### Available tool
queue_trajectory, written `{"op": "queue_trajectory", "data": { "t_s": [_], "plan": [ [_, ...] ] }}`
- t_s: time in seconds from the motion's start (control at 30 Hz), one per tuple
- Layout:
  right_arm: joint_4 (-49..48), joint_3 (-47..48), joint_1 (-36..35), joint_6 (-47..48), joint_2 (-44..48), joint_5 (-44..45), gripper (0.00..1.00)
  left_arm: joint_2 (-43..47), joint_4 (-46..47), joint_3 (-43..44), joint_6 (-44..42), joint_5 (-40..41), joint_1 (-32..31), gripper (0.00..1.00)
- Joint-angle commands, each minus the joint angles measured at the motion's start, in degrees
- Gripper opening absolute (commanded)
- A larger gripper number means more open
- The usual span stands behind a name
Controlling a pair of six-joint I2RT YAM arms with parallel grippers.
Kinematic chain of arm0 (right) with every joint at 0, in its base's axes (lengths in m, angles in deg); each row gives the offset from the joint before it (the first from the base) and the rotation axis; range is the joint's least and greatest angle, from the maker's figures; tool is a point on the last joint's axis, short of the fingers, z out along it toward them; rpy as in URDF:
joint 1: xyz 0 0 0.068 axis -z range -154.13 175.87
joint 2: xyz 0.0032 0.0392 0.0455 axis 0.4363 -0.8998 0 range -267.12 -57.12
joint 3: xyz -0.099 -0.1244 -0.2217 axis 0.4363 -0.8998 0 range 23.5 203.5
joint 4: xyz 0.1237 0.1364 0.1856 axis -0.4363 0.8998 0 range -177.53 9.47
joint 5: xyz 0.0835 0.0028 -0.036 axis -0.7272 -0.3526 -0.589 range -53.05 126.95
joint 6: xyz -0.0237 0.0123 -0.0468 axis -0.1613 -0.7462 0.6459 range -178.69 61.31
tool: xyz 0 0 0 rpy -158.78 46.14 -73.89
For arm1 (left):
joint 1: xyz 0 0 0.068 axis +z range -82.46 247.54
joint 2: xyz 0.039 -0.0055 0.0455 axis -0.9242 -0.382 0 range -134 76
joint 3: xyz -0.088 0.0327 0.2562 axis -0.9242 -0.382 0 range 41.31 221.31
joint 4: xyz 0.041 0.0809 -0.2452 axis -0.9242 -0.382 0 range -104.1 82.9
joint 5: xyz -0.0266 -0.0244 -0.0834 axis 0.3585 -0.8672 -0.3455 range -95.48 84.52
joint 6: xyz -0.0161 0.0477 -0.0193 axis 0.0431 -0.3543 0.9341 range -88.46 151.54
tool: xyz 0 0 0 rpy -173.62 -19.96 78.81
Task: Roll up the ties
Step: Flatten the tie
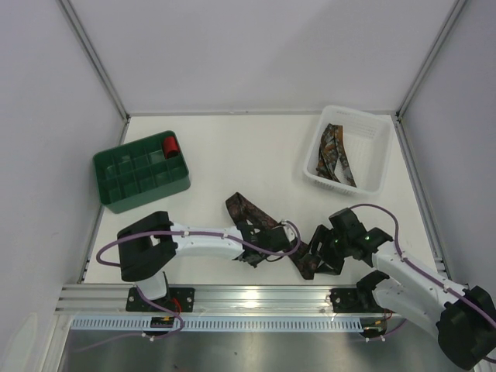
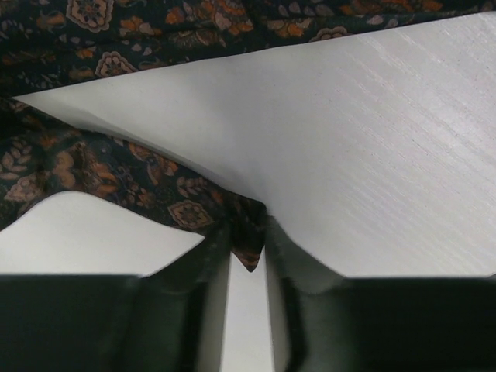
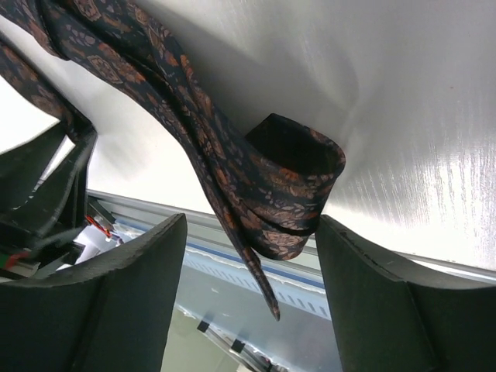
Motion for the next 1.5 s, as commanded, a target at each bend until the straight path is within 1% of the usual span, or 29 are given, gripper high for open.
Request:
{"op": "queue_trajectory", "data": {
  "t_s": [0.0, 0.07, 0.1, 0.17, 0.2, 0.23, 0.3, 0.37, 0.43, 0.47, 0.5, 0.53, 0.57, 0.6, 0.63, 0.67, 0.73, 0.77, 0.8, 0.83, 0.9, 0.93, 1.07, 1.1, 1.2, 1.23, 1.37, 1.47],
  "plan": [
    [-2.0, -0.4, 0.2, -0.5, -0.3, -0.9, 0.72, 0.2, 1.3, -1.6, -0.9, -0.2, -0.4, 0.23],
    [-2.8, -1.1, 0.2, -1.0, -0.6, -1.1, 0.67, 0.6, 1.0, -1.1, -1.0, -0.3, -0.4, 0.19],
    [-3.4, -1.5, 0.2, -1.2, -0.6, -1.2, 0.66, 0.8, 0.3, -0.7, -1.0, -0.2, -0.4, 0.14],
    [-5.0, -2.1, 0.2, -2.0, -1.3, -1.2, 0.64, 2.1, -1.0, 0.8, -0.7, 0.0, -0.4, 0.10],
    [-5.4, -2.2, 0.2, -2.1, -1.6, -1.2, 0.63, 2.8, -2.2, 1.3, -0.5, -0.1, -0.4, 0.03],
    [-6.2, -2.3, 0.2, -2.1, -2.1, -1.1, 0.63, 3.4, -2.8, 1.8, -0.4, -0.5, -0.4, 0.00],
    [-6.6, -2.0, -0.1, -1.3, -3.9, 0.2, 0.57, 5.3, -4.2, 3.4, 0.4, -1.5, -0.3, 0.00],
    [-5.8, -1.6, 0.0, -0.3, -6.0, 1.4, 0.44, 7.6, -6.9, 5.7, 1.6, -3.4, -0.2, 0.01],
    [-4.1, 0.4, 0.6, 1.6, -7.4, 3.5, 0.33, 9.5, -10.1, 7.4, 2.6, -5.3, 0.0, 0.00],
    [-3.1, 1.6, 0.7, 2.5, -8.3, 4.5, 0.26, 10.8, -11.3, 9.3, 4.2, -6.9, 1.0, 0.00],
    [-1.8, 5.4, 0.8, 3.8, -9.7, 6.8, 0.21, 13.7, -12.3, 10.2, 5.1, -8.1, 1.8, 0.00],
    [2.7, 7.8, 0.9, 6.4, -10.6, 8.8, 0.17, 15.7, -13.5, 11.2, 5.9, -9.7, 2.9, 0.00],
    [5.3, 10.2, 1.1, 7.5, -11.4, 10.9, 0.08, 17.5, -15.5, 12.9, 7.7, -12.8, 5.9, 0.01],
    [7.8, 13.1, 1.2, 8.7, -12.7, 15.1, 0.06, 21.2, -16.9, 13.9, 8.8, -14.1, 7.5, 0.00],
    [12.2, 17.6, 1.7, 10.8, -13.3, 16.9, 0.04, 23.0, -17.9, 14.8, 10.4, -15.6, 11.6, 0.00],
    [14.1, 20.0, 2.3, 11.6, -13.9, 20.5, 0.01, 24.5, -20.4, 16.6, 11.3, -18.4, 13.7, 0.00],
    [19.0, 25.0, 3.7, 13.3, -15.8, 22.7, 0.00, 29.5, -21.7, 17.8, 12.7, -21.3, 18.1, 0.00],
    [20.4, 26.4, 5.8, 14.7, -16.6, 23.1, 0.00, 31.1, -23.2, 18.4, 14.0, -22.4, 22.3, 0.00],
    [23.0, 27.4, 7.1, 15.2, -17.3, 23.5, 0.00, 32.5, -23.8, 18.5, 14.7, -24.6, 24.3, 0.01],
    [24.2, 28.8, 8.2, 15.5, -18.5, 23.4, 0.00, 35.2, -24.6, 18.5, 16.0, -25.5, 28.2, 0.00],
    [27.0, 31.9, 11.6, 15.8, -19.5, 22.9, 0.00, 37.0, -27.1, 17.5, 17.3, -27.8, 31.2, 0.00],
    [30.3, 33.0, 12.4, 15.8, -19.8, 23.0, 0.00, 38.0, -27.8, 17.1, 18.5, -28.1, 33.1, 0.01],
    [36.4, 36.8, 18.2, 16.5, -18.2, 21.9, 0.00, 44.2, -29.6, 12.9, 21.1, -27.8, 35.4, 0.00],
    [38.2, 37.2, 21.1, 17.5, -17.5, 22.0, 0.00, 45.3, -30.5, 12.1, 21.8, -26.9, 35.9, 0.00],
    [41.3, 38.5, 26.2, 19.8, -15.9, 22.8, 0.00, 48.4, -33.3, 9.2, 23.1, -24.0, 38.6, 0.00],
    [42.1, 38.5, 29.5, 20.9, -15.7, 23.4, 0.00, 48.9, -35.1, 8.6, 22.8, -23.3, 40.6, 0.01],
    [41.8, 36.2, 35.1, 24.8, -17.5, 21.7, 0.00, 49.4, -36.1, 3.4, 23.3, -23.1, 43.7, 0.00],
    [41.0, 35.9, 37.6, 26.1, -21.4, 24.4, 0.00, 51.4, -35.3, -0.8, 25.0, -20.8, 46.1, 0.00]
  ]
}}
